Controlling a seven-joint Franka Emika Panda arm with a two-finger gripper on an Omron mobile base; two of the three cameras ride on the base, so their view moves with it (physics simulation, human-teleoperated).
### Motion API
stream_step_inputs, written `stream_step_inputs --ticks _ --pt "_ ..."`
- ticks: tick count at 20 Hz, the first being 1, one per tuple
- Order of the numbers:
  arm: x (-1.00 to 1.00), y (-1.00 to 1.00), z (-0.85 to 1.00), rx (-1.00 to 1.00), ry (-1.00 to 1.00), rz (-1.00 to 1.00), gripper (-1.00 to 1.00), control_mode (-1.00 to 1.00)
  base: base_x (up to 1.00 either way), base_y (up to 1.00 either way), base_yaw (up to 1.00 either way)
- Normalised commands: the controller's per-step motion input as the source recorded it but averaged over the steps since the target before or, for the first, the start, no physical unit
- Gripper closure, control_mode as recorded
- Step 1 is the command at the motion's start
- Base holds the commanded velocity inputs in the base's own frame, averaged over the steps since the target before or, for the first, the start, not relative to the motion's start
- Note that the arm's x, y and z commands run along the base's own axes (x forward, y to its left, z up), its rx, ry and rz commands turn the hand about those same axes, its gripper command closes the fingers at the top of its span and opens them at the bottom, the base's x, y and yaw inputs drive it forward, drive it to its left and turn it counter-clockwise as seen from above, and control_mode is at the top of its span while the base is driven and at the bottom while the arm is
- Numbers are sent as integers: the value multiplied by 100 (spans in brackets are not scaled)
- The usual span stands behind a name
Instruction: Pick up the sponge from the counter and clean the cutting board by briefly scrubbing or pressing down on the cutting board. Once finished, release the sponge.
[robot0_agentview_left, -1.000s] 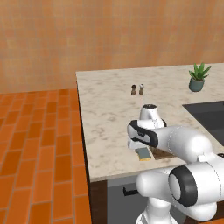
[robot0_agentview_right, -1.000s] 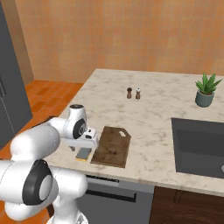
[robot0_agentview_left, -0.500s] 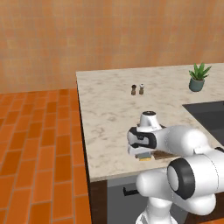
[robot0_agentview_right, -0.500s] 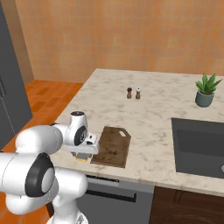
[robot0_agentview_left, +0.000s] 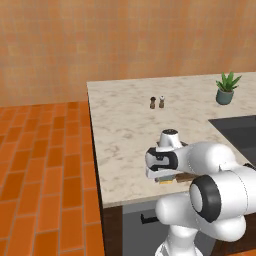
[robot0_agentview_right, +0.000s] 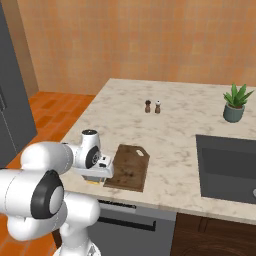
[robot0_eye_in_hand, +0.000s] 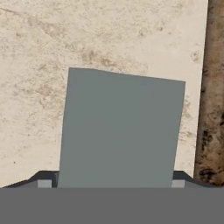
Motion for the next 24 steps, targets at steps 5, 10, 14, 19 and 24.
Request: stream_step_inputs --ticks 5,10,14,19,24 --pt "0 0 0 0 0 0 100 -100 0 0 0" --pt "0 -5 26 0 -3 0 100 -100 0 0 0" --pt "-1 -38 78 0 -2 0 100 -100 0 0 0" --pt "15 -73 -7 0 5 0 100 -100 0 0 0" --pt "1 -57 -31 0 -1 0 100 -100 0 0 0"
